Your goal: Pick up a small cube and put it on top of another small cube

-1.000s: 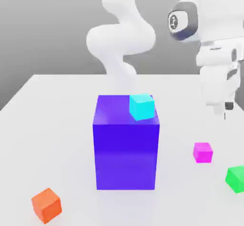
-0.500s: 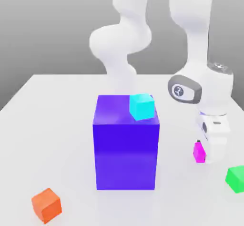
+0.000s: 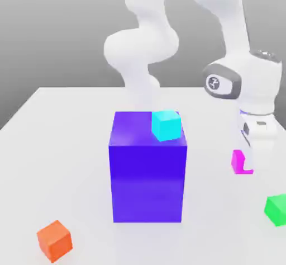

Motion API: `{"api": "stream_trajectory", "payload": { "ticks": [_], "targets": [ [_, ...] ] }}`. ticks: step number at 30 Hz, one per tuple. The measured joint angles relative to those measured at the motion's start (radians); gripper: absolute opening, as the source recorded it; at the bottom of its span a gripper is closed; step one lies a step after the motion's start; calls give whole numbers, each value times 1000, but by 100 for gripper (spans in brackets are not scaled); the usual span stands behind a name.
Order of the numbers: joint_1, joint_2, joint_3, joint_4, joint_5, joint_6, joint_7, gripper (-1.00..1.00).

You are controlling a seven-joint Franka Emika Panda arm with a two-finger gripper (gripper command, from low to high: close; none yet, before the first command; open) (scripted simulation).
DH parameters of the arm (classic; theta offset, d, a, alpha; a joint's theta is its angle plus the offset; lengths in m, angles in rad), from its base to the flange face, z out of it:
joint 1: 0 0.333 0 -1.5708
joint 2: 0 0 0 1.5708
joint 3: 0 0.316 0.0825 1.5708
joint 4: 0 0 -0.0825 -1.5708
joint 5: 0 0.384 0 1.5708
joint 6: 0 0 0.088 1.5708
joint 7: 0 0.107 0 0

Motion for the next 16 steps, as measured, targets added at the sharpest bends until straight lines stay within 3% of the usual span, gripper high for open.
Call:
{"api": "stream_trajectory", "payload": {
  "ticks": [8,12,13,16],
  "targets": [
    [-24,95,-28,281,-9,-187,22,-100],
    [-13,221,-48,316,-36,-97,43,-100],
    [-7,248,-55,319,-41,-72,46,100],
    [-7,248,-55,319,-41,-72,46,100]
  ]
}}
